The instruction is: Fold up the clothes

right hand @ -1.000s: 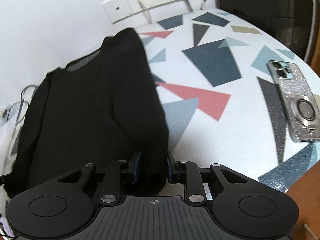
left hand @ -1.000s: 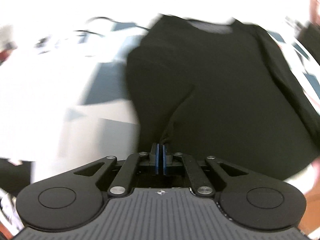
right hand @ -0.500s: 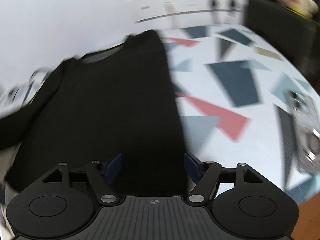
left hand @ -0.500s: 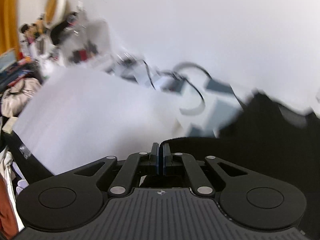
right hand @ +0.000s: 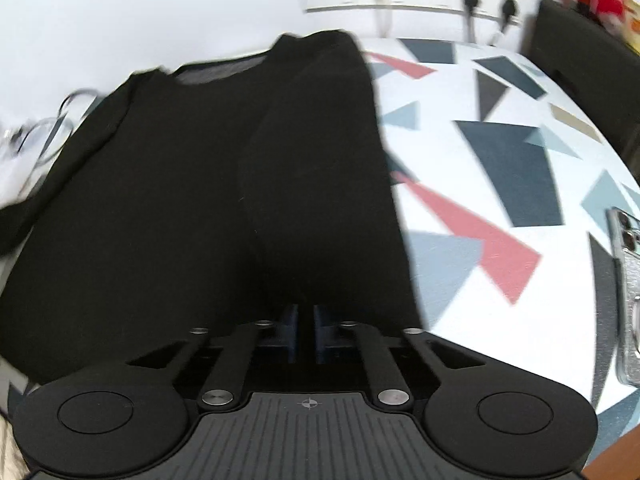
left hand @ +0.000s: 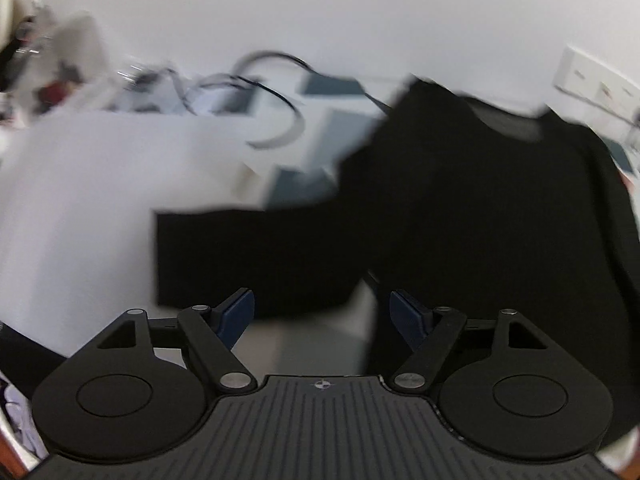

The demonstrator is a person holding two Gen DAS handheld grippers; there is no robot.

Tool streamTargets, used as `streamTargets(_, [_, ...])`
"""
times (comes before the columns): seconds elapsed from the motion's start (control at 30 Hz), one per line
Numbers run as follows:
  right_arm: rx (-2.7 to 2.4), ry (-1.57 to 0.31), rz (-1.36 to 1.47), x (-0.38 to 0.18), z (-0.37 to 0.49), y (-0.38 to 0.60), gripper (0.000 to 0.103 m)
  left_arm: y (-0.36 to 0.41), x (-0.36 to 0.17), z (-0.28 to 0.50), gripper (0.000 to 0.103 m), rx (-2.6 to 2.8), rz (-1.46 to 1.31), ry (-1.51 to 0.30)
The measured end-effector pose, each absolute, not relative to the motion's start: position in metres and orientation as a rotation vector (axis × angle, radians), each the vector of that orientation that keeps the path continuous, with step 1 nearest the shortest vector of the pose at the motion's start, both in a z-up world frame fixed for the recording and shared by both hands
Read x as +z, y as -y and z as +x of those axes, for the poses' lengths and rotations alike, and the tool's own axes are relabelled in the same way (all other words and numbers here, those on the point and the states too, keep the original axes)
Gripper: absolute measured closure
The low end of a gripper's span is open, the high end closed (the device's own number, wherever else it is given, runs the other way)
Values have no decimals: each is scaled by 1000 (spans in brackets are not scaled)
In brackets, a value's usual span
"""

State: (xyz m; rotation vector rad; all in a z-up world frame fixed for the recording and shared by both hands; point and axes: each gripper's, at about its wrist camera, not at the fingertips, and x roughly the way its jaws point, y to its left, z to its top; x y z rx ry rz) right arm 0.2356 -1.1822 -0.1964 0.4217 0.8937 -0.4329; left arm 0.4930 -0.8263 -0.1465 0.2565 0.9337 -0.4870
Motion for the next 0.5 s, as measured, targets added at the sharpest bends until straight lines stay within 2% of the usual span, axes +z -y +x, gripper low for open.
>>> streamTargets(0.3, [-944, -519, 581, -149, 184, 1295, 100, 821, -171, 465, 26, -493, 279, -1025])
streamTargets(0.37, [-956, -512, 589, -148, 186, 1305, 100, 818, -176, 463, 26, -483, 285, -1039])
streamTargets(0.43, [-932, -544, 607, -153, 192, 1312, 88, 817, -181, 463, 26, -474, 290, -1055])
streamTargets(0.47, [-901, -583, 626, -159, 198, 1314, 67, 816, -184, 462, 26, -472, 291, -1066])
streamTargets(0.5, [-869, -613, 644, -165, 202, 1311, 56, 815, -187, 462, 26, -471, 292, -1078])
